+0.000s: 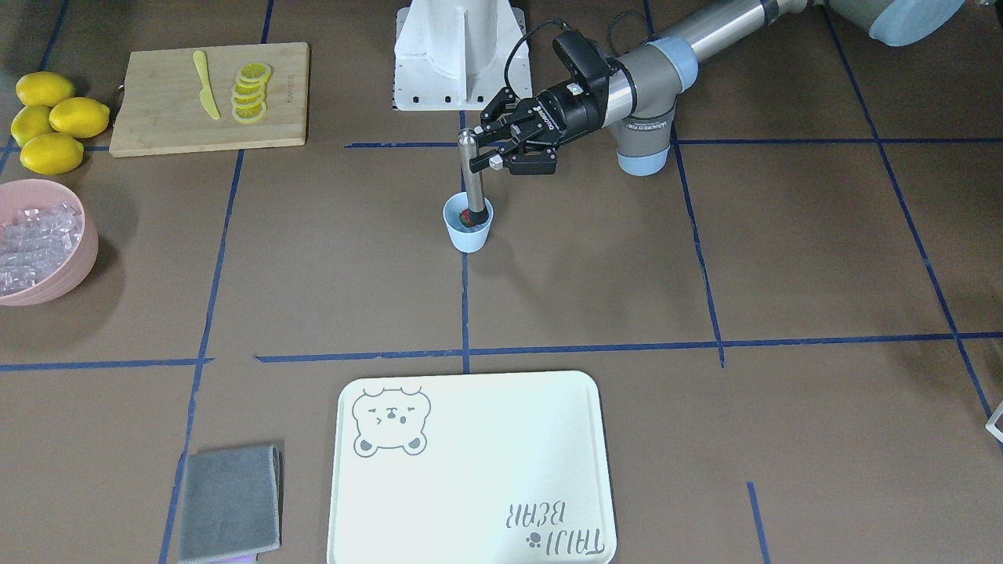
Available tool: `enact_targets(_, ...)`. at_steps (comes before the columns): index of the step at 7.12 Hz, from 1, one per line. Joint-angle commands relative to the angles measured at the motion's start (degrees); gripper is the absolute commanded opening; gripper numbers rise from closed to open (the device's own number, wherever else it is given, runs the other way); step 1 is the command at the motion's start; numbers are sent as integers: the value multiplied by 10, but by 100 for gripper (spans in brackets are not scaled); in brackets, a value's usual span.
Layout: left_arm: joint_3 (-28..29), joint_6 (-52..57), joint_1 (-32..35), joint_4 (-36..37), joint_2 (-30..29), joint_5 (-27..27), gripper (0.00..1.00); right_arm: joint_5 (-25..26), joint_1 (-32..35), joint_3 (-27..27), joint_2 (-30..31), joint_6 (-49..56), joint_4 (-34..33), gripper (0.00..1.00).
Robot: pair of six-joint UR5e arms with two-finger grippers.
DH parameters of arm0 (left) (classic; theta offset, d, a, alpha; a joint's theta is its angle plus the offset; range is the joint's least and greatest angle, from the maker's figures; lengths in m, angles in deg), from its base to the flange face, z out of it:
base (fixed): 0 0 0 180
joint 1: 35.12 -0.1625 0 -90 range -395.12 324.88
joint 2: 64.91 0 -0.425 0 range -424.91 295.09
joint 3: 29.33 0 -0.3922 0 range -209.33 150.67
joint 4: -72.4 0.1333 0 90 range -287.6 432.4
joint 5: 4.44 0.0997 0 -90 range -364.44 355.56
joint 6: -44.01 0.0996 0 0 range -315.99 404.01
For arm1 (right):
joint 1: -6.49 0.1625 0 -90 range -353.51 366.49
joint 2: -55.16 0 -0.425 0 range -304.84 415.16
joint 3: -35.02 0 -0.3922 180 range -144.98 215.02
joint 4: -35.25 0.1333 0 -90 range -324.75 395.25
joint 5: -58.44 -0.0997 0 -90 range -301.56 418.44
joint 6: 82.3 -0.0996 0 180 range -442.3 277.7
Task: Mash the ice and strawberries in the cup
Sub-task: 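Lower the masher tip into the light-blue cup with the left gripper, then press the masher down onto the ice and strawberry with the left gripper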
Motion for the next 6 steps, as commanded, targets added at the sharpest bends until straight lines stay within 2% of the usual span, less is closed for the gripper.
enact_targets(1,9,2,0,-1,0,4,0,0,0,0,0,0,0,100)
enact_targets(4,15,19,-13,-4,1,6,0,0,0,0,0,0,0,100)
enact_targets(6,21,23,-24,-6,0,26,0,0,0,0,0,0,0,100)
